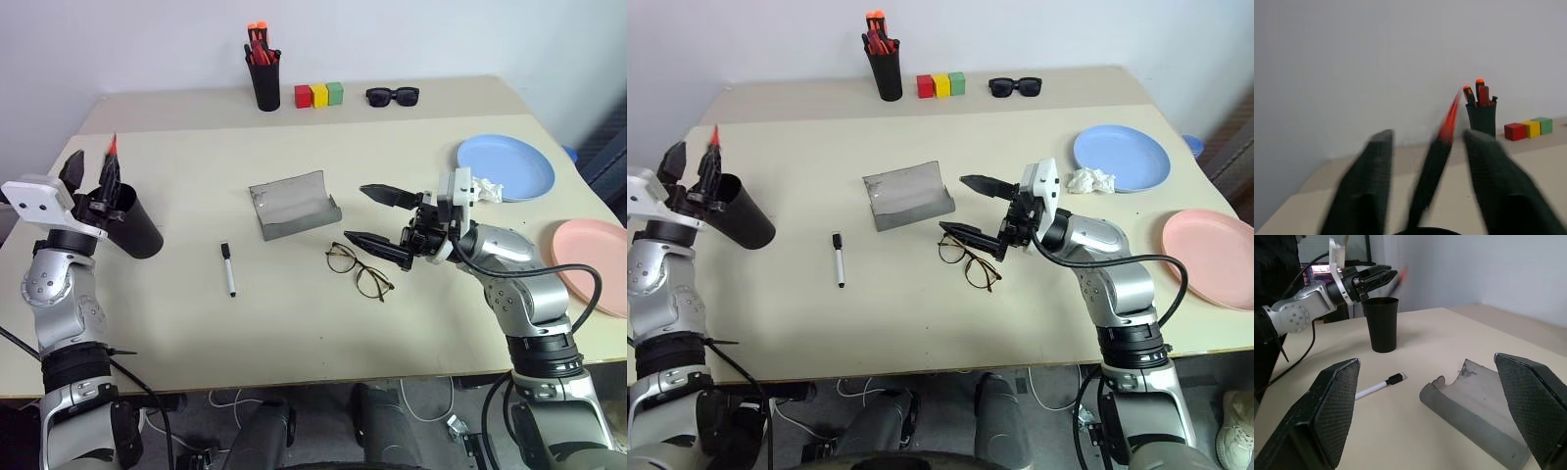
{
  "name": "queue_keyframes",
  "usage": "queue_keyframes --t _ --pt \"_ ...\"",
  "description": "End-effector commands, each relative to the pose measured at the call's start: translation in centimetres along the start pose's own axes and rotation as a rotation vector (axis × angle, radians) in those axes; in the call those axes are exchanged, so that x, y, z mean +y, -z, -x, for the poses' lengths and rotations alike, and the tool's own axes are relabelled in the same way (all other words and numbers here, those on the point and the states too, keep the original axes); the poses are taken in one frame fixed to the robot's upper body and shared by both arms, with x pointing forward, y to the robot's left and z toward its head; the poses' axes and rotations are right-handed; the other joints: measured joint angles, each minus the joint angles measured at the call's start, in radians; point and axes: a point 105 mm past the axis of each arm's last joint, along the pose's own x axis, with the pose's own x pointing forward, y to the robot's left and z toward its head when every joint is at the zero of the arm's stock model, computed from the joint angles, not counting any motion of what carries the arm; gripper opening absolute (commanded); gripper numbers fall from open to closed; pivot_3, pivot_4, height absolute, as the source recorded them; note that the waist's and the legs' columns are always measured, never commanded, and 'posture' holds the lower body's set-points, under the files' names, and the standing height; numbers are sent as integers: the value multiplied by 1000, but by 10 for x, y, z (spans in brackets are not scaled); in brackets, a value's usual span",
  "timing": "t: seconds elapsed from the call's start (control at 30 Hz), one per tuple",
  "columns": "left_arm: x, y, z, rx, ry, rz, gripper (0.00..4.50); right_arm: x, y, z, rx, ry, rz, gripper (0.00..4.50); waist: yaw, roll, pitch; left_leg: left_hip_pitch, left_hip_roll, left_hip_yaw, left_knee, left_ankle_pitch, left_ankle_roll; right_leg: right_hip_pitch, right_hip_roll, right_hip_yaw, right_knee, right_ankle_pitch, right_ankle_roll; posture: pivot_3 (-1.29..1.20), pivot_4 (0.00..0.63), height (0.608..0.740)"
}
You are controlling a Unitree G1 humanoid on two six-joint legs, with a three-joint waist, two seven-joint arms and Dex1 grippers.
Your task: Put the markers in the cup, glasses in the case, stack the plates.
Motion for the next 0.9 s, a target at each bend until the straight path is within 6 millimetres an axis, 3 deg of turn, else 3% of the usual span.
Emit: queue_keyframes --t 0.03,0.17,0.47,0.53,0.63,0.9 --pt "-2 -16 -2 -63 20 -11 4432 -1 -13 -3 -31 -6 55 4500 0 0 0 0 0 0 0 0 0 0 0 0 0 0 0 0 150 740" --pt "-14 -27 -6 -68 74 23 4432 -2 -12 -3 -29 -3 59 4500 0 0 0 0 0 0 0 0 0 0 0 0 0 0 0 0 150 740" --pt "-99 -64 -18 212 315 186 4432 -3 -10 -3 -28 -1 55 4500 -1 0 0 0 2 0 0 0 0 0 0 0 1 0 0 0 150 740" --pt "-111 -50 -13 358 304 48 4432 -4 -9 -4 -31 -3 55 4500 -2 0 0 0 2 0 0 0 0 0 0 0 2 0 0 0 150 740" --pt "-111 -30 -9 519 177 -91 4432 -5 -9 -6 -37 -5 57 4500 -5 0 0 1 0 0 -1 0 0 0 0 1 2 0 0 0 150 740" --pt "-139 20 14 850 54 112 4432 -3 -8 -6 -36 -5 62 4500 0 0 0 0 0 -1 0 0 0 0 2 1 1 0 0 0 150 740"
